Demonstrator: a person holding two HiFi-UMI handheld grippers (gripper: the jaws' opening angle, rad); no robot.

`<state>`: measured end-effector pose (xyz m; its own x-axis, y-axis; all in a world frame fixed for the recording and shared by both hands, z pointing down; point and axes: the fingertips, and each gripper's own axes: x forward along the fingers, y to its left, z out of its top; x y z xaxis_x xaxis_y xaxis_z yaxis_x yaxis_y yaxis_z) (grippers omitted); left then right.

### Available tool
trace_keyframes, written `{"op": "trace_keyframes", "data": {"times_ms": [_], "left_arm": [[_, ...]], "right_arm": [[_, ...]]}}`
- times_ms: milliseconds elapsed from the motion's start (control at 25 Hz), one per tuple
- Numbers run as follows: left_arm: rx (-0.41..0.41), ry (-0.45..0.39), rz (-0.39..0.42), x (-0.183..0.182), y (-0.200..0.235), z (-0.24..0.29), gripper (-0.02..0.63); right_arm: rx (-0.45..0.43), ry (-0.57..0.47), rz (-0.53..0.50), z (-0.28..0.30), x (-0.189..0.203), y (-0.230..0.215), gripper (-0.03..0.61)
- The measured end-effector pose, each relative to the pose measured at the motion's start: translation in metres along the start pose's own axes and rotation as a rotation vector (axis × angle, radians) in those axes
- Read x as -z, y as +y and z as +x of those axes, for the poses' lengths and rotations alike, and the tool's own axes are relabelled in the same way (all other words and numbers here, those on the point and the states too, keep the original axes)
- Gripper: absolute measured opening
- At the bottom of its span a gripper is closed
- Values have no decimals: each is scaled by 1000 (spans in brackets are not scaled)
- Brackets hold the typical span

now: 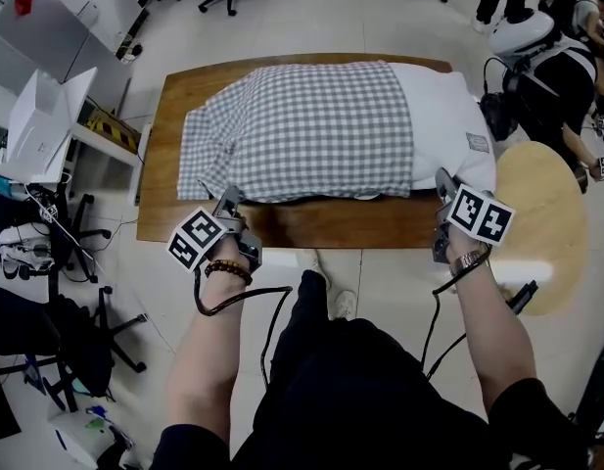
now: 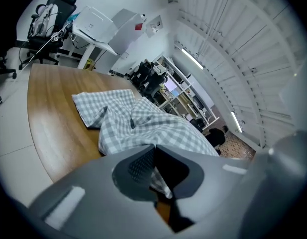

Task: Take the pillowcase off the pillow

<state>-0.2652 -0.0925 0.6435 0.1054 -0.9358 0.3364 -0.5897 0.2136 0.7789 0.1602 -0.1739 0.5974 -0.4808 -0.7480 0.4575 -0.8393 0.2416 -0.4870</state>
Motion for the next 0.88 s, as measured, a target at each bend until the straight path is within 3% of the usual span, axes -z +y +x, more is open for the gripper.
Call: {"op": "trace_keyframes", "data": {"times_ms": [440, 880], "left_arm": [[-11, -74, -5, -47, 9, -13, 6], [-48, -125, -5, -61, 24, -32, 5]], "right_arm": [[23, -49, -4, -12, -18, -7, 12], [74, -75, -12, -43, -34, -51, 12]]}}
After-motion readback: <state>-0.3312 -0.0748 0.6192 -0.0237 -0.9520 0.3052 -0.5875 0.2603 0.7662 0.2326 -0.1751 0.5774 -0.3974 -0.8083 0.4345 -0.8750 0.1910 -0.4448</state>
